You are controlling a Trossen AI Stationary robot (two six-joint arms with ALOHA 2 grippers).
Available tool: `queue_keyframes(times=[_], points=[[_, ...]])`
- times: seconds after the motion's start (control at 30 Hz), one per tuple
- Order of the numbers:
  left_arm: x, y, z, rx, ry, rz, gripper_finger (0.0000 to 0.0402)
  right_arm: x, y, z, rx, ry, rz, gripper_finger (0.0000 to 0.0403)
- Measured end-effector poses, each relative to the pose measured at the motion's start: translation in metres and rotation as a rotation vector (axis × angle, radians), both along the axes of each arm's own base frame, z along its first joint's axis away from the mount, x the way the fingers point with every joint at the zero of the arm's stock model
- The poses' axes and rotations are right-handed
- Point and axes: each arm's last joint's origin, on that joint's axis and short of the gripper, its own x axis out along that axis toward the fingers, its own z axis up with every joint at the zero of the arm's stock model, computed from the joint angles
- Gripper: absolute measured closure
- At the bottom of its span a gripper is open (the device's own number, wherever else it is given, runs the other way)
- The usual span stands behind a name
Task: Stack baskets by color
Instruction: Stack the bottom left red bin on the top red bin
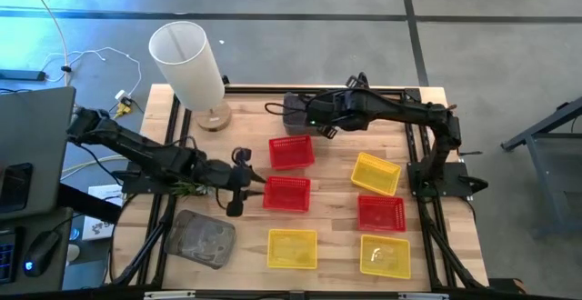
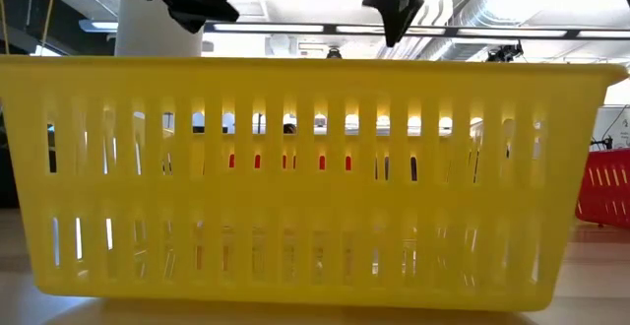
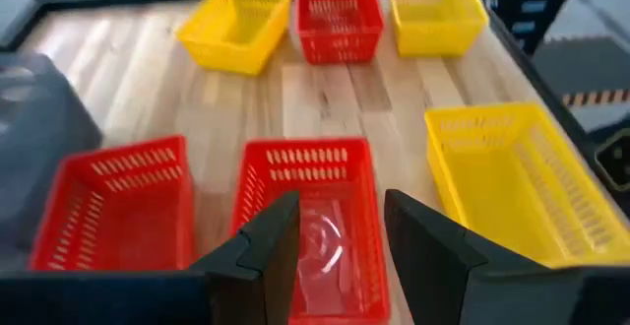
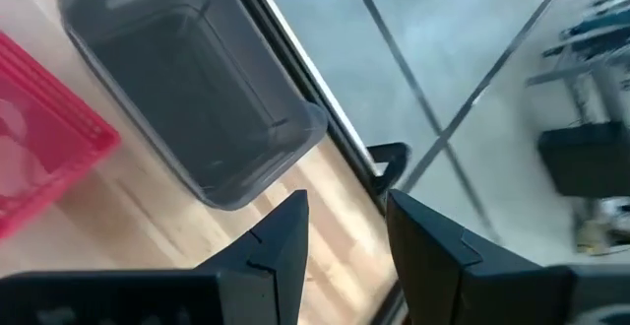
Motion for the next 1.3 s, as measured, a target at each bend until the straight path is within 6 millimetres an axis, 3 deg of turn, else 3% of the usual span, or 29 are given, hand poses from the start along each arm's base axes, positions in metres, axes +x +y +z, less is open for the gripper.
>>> queue_keyframes(times=[0.3,0.63,1.3], points=[[0.015,-0.016,-0.026,-0.024,0.094,0.029,0.0266,-0.002,0.003,0.002,0.110,-0.082,-0.043,0.0279],[0.026,-0.030,-0.057,-0.025,0.202,0.026,0.0266,-0.001,0.003,0.001,0.117,-0.112,-0.074,0.0279],[0.044,-0.034,-0.094,0.016,0.258,0.015,0.0266,0.000,0.003,0.001,0.116,-0.117,-0.074,0.0279]])
